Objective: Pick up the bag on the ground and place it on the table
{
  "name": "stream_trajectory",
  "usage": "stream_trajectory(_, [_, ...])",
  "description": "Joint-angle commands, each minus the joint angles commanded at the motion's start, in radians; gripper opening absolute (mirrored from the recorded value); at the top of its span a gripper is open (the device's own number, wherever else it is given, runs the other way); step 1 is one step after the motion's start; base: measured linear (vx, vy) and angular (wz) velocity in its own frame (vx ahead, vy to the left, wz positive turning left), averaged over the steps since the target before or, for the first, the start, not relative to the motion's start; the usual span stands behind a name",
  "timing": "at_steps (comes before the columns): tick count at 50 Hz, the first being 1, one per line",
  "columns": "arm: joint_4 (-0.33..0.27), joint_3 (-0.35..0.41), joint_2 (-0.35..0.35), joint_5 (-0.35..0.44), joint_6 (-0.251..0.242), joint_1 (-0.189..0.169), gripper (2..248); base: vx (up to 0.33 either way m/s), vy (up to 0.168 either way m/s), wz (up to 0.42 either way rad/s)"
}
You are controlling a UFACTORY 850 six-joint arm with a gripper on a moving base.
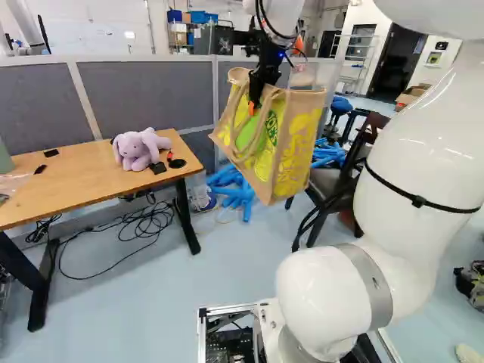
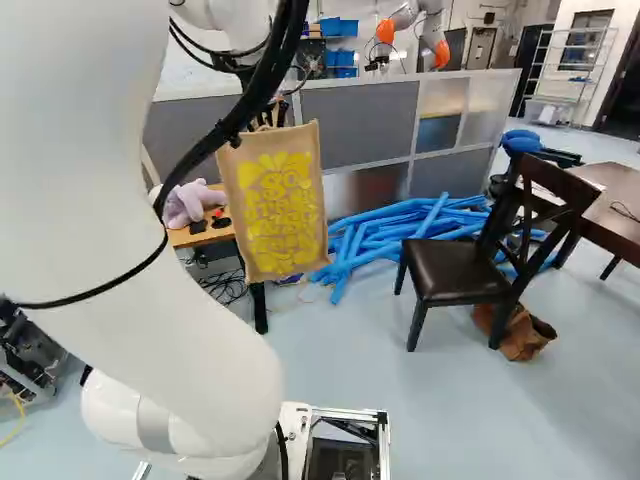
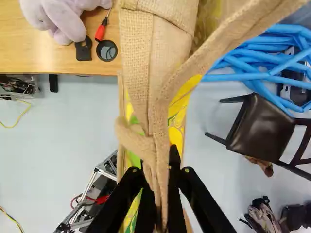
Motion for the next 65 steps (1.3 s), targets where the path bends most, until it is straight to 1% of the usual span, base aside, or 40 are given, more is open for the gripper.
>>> stream_trajectory(7, [0.0, 0.0, 0.0, 0.0, 0.0, 0.0, 23, -0.025, 0.052, 0.215])
stream_trajectory(33, [0.0, 0.0, 0.0, 0.0, 0.0, 0.0, 23, -0.001, 0.125, 0.183])
stream_trajectory(49, [0.0, 0.0, 0.0, 0.0, 0.0, 0.0, 23, -0.004, 0.16, 0.188])
stream_trajectory(65, [0.0, 0.0, 0.0, 0.0, 0.0, 0.0, 23, -0.004, 0.188, 0.2])
